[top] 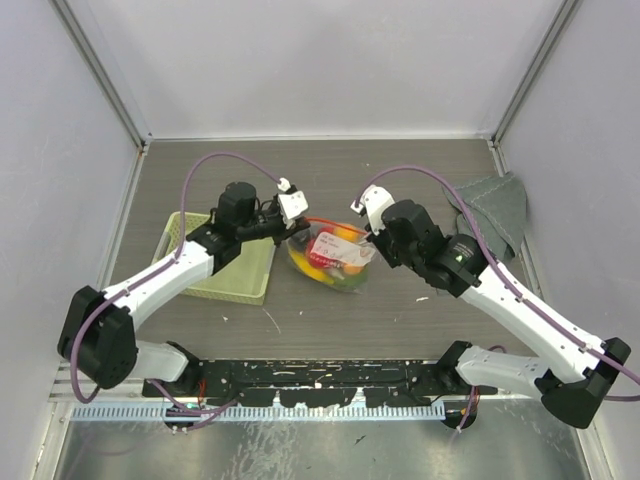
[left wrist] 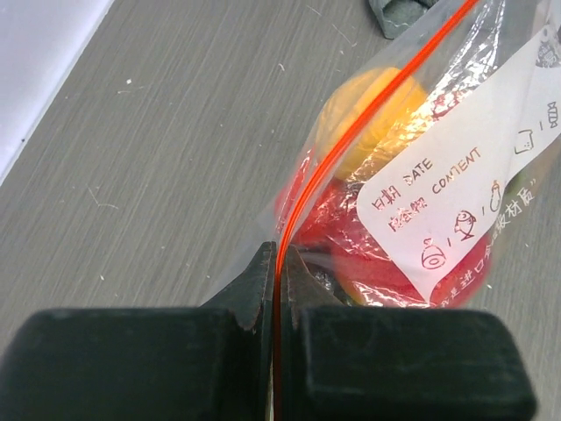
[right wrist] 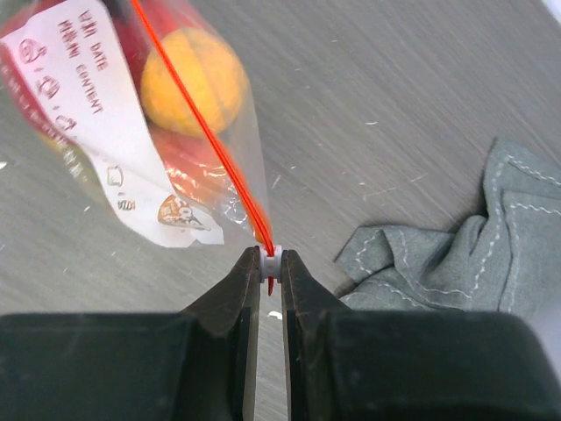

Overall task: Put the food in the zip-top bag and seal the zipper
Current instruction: Place the zipper food storage bag at the center of the board.

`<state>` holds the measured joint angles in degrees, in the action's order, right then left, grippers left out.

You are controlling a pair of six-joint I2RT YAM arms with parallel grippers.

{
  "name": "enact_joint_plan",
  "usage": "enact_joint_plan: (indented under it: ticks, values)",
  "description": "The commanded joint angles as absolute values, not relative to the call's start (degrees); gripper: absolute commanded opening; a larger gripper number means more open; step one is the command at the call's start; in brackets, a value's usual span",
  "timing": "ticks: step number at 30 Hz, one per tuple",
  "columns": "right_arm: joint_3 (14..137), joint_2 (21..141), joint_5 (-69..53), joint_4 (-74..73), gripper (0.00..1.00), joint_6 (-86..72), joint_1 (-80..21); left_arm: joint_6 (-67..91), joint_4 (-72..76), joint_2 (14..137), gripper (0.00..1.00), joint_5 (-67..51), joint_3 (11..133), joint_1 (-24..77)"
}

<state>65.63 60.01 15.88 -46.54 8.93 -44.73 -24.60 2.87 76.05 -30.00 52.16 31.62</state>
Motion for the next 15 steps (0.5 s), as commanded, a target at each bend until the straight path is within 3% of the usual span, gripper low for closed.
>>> enact_joint_plan:
  ticks: [1, 9, 15]
  values:
    - [67.63, 61.49, 28.72, -40.79, 0.01, 7.64, -42.25, -24.39, 9.21, 78.98, 0.0, -27.62, 57.59, 30.14]
    - [68.37, 64.69, 31.39, -22.94, 0.02, 8.42, -33.3, -24.72, 13.29, 89.48, 0.0, -24.66, 68.68, 30.61]
    - [64.64, 65.46, 24.11, -18.19, 0.03, 8.57, -31.62, -25.75, 14.4, 91.54, 0.0, -24.26, 68.35, 32.49]
